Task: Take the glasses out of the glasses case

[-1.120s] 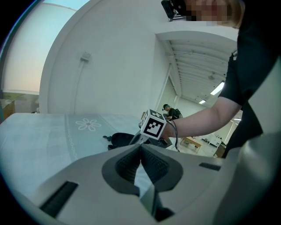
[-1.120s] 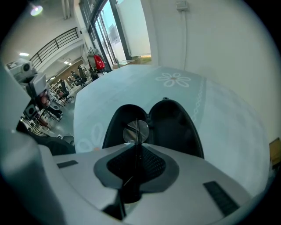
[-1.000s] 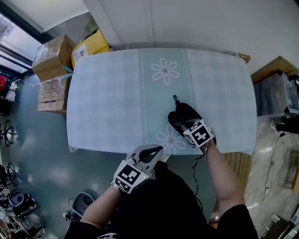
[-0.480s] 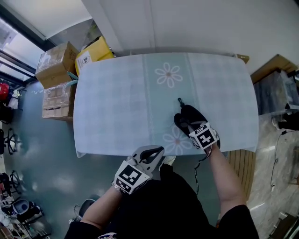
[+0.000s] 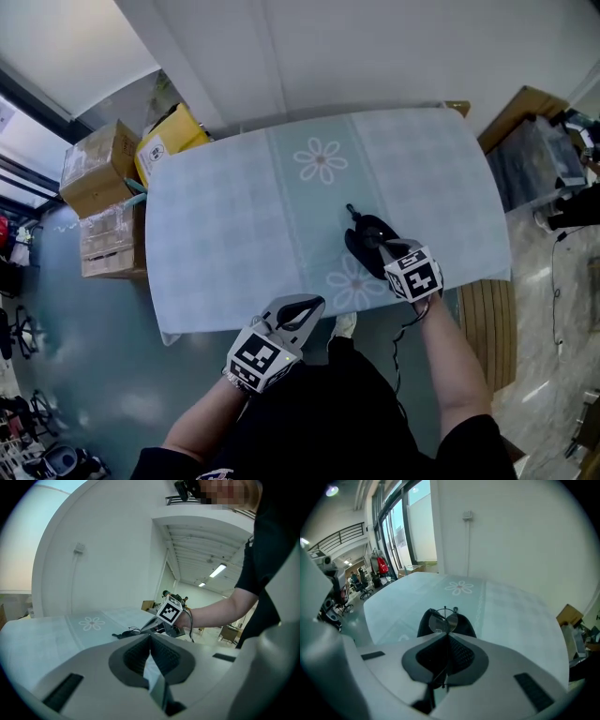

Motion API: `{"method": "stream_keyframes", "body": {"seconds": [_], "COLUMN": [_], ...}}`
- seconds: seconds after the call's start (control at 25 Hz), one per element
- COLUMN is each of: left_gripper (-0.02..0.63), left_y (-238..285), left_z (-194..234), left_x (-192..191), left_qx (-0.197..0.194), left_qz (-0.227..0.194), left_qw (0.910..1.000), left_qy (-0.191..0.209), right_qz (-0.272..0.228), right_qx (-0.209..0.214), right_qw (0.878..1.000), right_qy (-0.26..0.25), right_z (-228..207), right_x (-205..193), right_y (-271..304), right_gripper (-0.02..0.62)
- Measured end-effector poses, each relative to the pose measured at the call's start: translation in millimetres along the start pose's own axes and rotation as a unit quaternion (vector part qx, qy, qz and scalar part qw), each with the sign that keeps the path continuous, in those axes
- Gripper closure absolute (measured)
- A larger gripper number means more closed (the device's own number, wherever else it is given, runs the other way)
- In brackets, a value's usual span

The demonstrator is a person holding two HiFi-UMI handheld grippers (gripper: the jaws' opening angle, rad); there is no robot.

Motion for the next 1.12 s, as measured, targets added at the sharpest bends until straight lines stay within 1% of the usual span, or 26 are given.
{"method": "stream_keyframes", "body": {"seconds": [0.28, 0.48, 0.76, 1.12], "left_gripper": [0.575, 0.575, 0.575, 0.575], "left_y": [-7.9, -14.9, -30.4, -52.7], "left_z": [4.5, 6.7, 6.5, 0.1], "left_x": [0.1, -1.2, 0.0, -0.9], "left_qx": [-0.021, -0.036, -0.056, -0.079], "left_qz": [0.000, -0.004, -0.014, -0.028], "left_qw": [0.9998, 0.9993, 0.9981, 0.9962], "left_qy": [0.003, 0.006, 0.020, 0.026], "right_qz": [-0.024, -0.060, -0.126, -0.203], "right_qx": [-0.037, -0.043, -0.039, -0.031], "right_qw": [0.998, 0.994, 0.985, 0.969], "right_qy": [0.038, 0.079, 0.114, 0.136], "right_z": [-3.9, 4.3, 39.4, 96.5], "right_x": [-3.0, -4.8, 7.0, 11.2], "right_y": [-12.5, -30.0, -64.1, -112.8], "right_gripper": [0.568, 0.568, 0.568, 0.568]}}
Point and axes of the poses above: the fingertips, and each gripper's own axes: y forward along the fingers, z to its left, x out of its top, the point moved 4 cm from there along -y, backward along the fingers, and after that the axes turned 9 degrees about y, right-handed, at the moved point
